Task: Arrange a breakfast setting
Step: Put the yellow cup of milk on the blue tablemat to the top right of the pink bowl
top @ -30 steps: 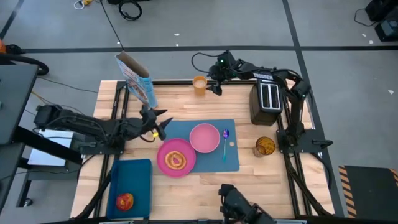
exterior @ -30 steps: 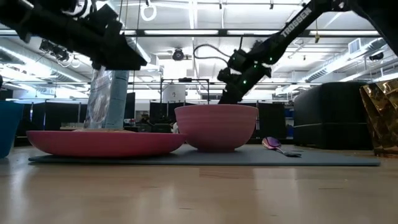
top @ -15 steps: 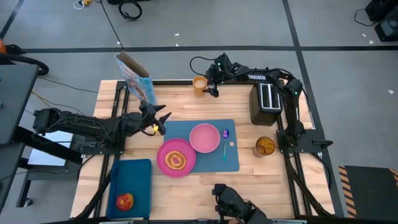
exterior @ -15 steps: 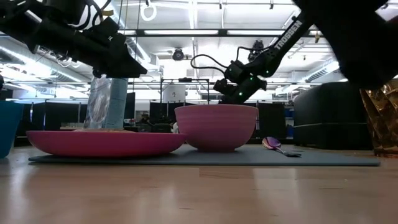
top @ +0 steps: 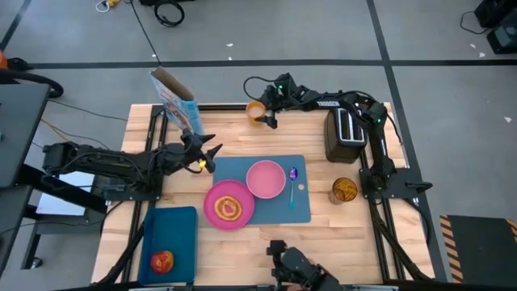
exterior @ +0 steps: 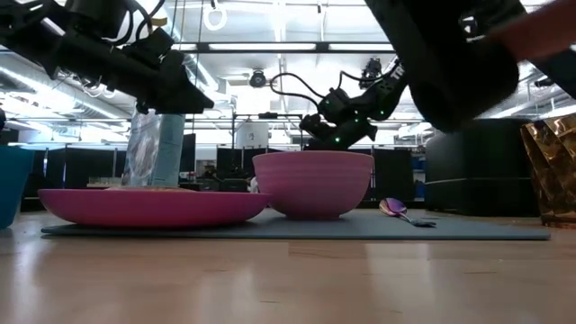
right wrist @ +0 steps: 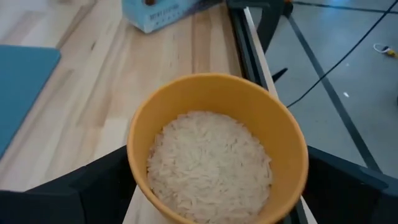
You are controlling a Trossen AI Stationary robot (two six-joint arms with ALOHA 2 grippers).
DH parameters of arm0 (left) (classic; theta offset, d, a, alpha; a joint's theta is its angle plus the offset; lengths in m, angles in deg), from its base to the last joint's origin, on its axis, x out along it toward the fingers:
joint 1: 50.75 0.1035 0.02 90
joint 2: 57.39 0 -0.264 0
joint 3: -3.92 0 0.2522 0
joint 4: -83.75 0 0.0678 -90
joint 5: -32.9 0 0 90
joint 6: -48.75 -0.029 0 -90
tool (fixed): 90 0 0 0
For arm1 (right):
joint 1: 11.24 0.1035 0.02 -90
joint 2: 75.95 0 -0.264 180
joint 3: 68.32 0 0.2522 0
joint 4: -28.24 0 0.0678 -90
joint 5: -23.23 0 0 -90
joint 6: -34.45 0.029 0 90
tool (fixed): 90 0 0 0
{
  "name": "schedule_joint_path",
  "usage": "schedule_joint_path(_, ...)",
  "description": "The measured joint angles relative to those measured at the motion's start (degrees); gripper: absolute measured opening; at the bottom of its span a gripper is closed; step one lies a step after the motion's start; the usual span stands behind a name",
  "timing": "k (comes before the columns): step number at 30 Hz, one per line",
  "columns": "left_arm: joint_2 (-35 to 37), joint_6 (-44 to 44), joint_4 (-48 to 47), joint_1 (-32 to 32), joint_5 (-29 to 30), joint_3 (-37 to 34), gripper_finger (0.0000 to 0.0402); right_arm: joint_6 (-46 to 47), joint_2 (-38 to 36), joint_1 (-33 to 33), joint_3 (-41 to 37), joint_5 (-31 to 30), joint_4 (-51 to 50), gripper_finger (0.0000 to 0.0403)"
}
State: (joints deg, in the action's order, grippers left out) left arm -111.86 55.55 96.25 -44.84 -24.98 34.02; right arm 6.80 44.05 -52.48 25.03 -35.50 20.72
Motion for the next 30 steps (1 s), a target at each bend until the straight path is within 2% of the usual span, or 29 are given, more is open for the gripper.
schedule_joint_path(14, 0.0, 0.0, 0.0, 0.4, 0.0, 0.0, 0.0231, 4.1, 0.0, 0.3, 0.0, 0.0, 2.9, 0.0398)
schedule_joint_path(23, 0.0, 0.0, 0.0, 0.4, 0.0, 0.0, 0.0231, 5.0, 0.0, 0.4, 0.0, 0.2, 2.7, 0.0362)
schedule_joint_path(30, 0.0, 0.0, -0.9, 0.4, 0.0, 0.0, 0.0231, 5.1, 0.0, 0.4, 0.0, 0.3, 2.6, 0.0356)
